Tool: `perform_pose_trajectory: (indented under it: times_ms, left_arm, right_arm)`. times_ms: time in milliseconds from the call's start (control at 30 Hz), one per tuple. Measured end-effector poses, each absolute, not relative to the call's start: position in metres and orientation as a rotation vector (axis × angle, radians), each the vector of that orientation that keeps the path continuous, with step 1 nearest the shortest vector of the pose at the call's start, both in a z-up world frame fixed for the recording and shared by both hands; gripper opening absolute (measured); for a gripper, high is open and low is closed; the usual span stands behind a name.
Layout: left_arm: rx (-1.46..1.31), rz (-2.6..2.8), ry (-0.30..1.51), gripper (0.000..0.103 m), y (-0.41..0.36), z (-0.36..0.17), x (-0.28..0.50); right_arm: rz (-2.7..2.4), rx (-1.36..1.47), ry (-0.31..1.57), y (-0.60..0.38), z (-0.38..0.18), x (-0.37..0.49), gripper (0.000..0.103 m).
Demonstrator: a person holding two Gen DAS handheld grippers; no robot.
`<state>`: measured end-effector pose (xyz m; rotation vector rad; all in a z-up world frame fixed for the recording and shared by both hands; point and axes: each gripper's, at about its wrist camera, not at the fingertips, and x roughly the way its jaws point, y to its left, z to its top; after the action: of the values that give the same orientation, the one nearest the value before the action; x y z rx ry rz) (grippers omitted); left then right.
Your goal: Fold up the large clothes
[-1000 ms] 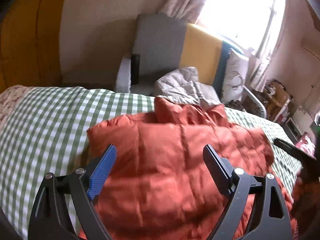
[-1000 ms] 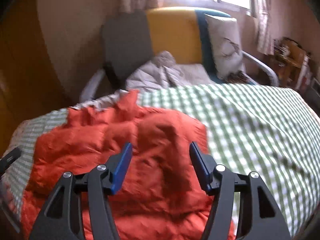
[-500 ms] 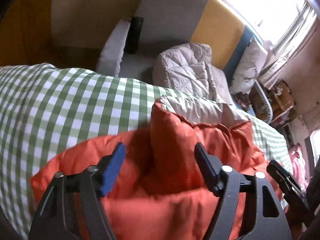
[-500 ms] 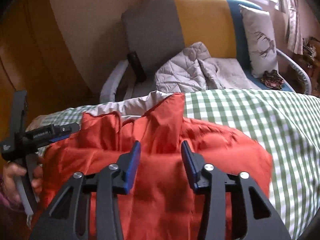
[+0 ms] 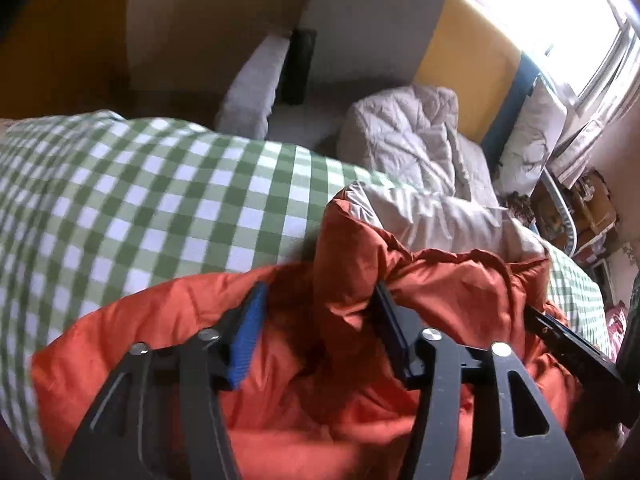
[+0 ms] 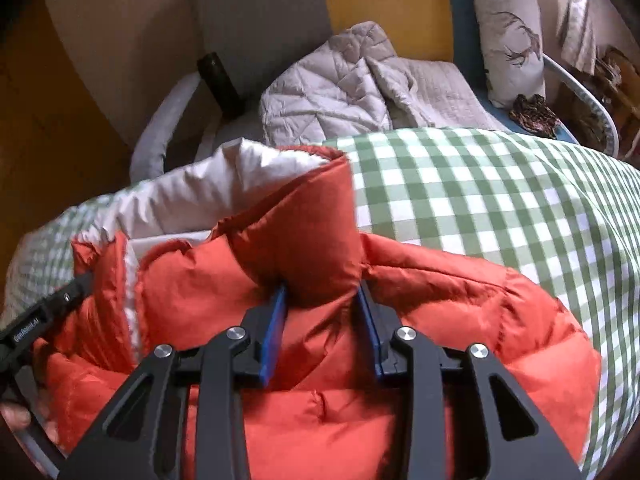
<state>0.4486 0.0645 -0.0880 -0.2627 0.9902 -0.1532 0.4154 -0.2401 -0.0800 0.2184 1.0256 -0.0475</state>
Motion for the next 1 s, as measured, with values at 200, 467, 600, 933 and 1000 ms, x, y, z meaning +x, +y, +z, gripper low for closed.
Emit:
perform_pose_trajectory:
  times_ms: [200, 467, 600, 933, 1000]
  left_arm:
    - [-0.277, -0.136, 0.896, 0.075, 0.086, -0.053, 0.392]
    - [-0.143, -0.159, 0.821, 0.075, 0.091, -0.036, 0.293]
    - [-0.115, -0.144, 0.836, 0.075, 0.109, -0.046, 0.247]
    - [-0.222, -0.126, 0.918, 0.075, 0.171, -0.077, 0.152]
    - [-0.225, -0.122, 0.934, 0.075, 0.177, -0.081, 0.137]
  right_arm:
    - [-0.042, 0.25, 0.902, -0.253, -0.035, 0.367, 0.052]
    - [-0.051, 0.224, 0.86, -0.27, -0.003, 0.292, 0.068]
    - [-0.062, 0.201, 0.89, -0.29, -0.003, 0.245, 0.072]
    - [-0.012, 0.238, 1.041, -0.328, -0.036, 0.099, 0.091]
    - [-0.007, 0.264, 1.076, -0.332, -0.044, 0.072, 0.092]
